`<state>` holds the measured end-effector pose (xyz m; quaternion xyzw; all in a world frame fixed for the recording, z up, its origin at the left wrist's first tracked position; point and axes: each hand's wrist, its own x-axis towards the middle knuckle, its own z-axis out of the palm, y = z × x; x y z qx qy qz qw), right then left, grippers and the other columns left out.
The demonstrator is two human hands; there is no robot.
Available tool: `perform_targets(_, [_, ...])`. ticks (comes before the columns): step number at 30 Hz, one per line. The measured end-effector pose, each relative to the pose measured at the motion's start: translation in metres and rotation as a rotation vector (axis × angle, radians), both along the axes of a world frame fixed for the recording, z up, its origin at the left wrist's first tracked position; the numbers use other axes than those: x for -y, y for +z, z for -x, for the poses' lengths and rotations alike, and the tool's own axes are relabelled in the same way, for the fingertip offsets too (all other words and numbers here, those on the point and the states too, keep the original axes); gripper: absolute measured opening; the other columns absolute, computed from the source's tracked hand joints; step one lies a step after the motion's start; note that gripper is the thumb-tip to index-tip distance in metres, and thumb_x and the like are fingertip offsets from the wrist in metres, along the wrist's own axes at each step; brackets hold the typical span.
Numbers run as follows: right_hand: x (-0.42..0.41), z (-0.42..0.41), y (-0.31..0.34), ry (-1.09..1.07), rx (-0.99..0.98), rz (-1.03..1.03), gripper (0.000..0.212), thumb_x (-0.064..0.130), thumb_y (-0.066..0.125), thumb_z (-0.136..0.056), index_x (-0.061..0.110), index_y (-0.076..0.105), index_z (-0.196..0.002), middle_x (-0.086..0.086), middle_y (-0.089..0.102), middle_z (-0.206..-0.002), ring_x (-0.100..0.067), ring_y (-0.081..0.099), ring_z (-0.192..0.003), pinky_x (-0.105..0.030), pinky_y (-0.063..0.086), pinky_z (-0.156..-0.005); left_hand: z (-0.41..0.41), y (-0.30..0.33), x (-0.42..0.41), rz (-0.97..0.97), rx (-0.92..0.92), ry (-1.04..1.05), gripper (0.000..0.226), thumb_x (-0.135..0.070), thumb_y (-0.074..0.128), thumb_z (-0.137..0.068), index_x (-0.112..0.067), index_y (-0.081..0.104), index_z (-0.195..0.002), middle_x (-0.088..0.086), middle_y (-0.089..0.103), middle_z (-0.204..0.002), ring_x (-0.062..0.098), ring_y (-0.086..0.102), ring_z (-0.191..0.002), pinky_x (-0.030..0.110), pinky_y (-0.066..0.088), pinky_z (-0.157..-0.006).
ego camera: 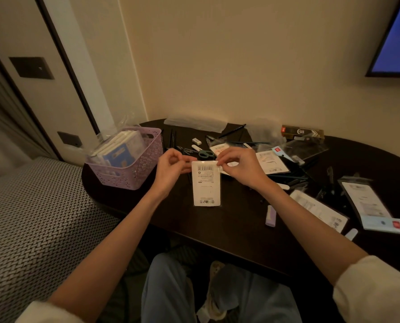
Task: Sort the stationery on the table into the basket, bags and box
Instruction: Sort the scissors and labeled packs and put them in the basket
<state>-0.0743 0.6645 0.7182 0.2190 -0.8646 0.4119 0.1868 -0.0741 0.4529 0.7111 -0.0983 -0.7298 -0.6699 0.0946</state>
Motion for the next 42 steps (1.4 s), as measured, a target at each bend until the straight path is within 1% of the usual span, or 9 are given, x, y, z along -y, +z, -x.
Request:
perform_targets(3, [0.001,-0.002,0.002,-0.004,-0.026,-0.054,0.010,0.000,0.071,-0.079,0.007,0.076,-0.085,-0.003,0.069,-0.100,-0.008,0.063,-0.091,-0.013,0.052,-0.083,-0.001,0.007,-0.007,-0.002,0.036,-0.059,0.003,-0.008,0.049,-0.096,-0.008,0.051,-0.098,0.010,0.070,-0.102,0.020,0.070,-0.093,0.031,0.059,-0.077])
perform_targets(6, [0.002,-0.004,0.003,0.005,-0.056,-0.076,0.010,0.000,0.070,-0.079,0.007,0.076,-0.083,-0.003,0.069,-0.098,-0.006,0.062,-0.088,-0.005,0.047,-0.081,0.003,0.009,-0.014,0.193,0.026,-0.030,0.021,-0.020,0.069,-0.086,-0.014,0.061,-0.105,0.002,0.070,-0.100,0.011,0.068,-0.093,0.027,0.057,-0.077])
perform_targets(12, [0.000,-0.006,0.003,0.009,-0.059,-0.111,0.009,0.002,0.070,-0.079,0.009,0.076,-0.082,-0.004,0.070,-0.100,-0.006,0.061,-0.089,-0.003,0.045,-0.079,0.002,0.000,-0.011,0.390,-0.014,-0.023,0.018,-0.015,0.071,-0.084,-0.017,0.067,-0.101,-0.003,0.066,-0.104,0.006,0.062,-0.097,0.023,0.053,-0.079])
perform_targets(20, [0.004,-0.011,-0.003,-0.013,0.073,0.004,0.014,0.007,0.067,-0.077,0.017,0.059,-0.076,0.001,0.066,-0.095,-0.010,0.064,-0.089,-0.029,0.057,-0.079,-0.004,-0.001,-0.014,0.327,-0.055,0.018,0.015,-0.011,0.073,-0.082,-0.016,0.067,-0.095,-0.013,0.065,-0.092,-0.005,0.062,-0.084,0.009,0.051,-0.067])
perform_targets(22, [0.008,-0.011,-0.004,0.003,0.134,0.050,0.022,0.013,0.071,-0.078,0.020,0.053,-0.087,-0.001,0.065,-0.096,-0.011,0.064,-0.087,-0.026,0.057,-0.074,-0.005,-0.001,-0.014,0.322,-0.067,0.012,0.015,-0.010,0.073,-0.081,-0.016,0.067,-0.094,-0.014,0.064,-0.091,-0.007,0.062,-0.082,0.009,0.051,-0.067])
perform_targets(26, [0.012,-0.009,-0.002,0.013,0.149,-0.027,0.023,0.019,0.071,-0.084,0.013,0.063,-0.104,-0.003,0.066,-0.098,-0.012,0.062,-0.086,-0.028,0.055,-0.076,-0.006,-0.002,-0.010,0.323,-0.076,0.005,0.017,-0.011,0.074,-0.080,-0.016,0.068,-0.095,-0.011,0.066,-0.093,-0.004,0.064,-0.086,0.011,0.052,-0.069])
perform_targets(32, [0.016,-0.010,0.003,0.010,0.207,0.018,0.010,0.013,0.070,-0.084,0.016,0.066,-0.093,-0.001,0.066,-0.094,-0.013,0.063,-0.089,-0.022,0.053,-0.075,-0.008,-0.005,0.000,0.271,0.002,0.016,0.014,-0.013,0.074,-0.081,-0.012,0.069,-0.094,0.002,0.072,-0.097,0.011,0.070,-0.092,0.023,0.057,-0.072])
perform_targets(37, [0.018,-0.008,0.013,0.060,0.239,0.052,0.008,0.011,0.071,-0.082,0.015,0.067,-0.088,0.000,0.068,-0.092,-0.010,0.066,-0.088,-0.019,0.054,-0.072,-0.016,0.007,0.005,0.289,-0.102,0.002,0.016,-0.008,0.072,-0.081,-0.022,0.065,-0.079,-0.007,0.069,-0.088,0.001,0.069,-0.084,0.020,0.056,-0.072])
perform_targets(42, [0.028,-0.002,0.025,0.121,0.273,0.215,0.010,0.009,0.071,-0.081,0.017,0.066,-0.083,0.000,0.070,-0.093,-0.010,0.068,-0.088,-0.024,0.057,-0.073,-0.020,0.018,0.020,0.141,-0.073,0.085,0.015,-0.015,0.072,-0.082,-0.019,0.069,-0.096,-0.006,0.072,-0.095,0.002,0.069,-0.088,0.020,0.056,-0.073])
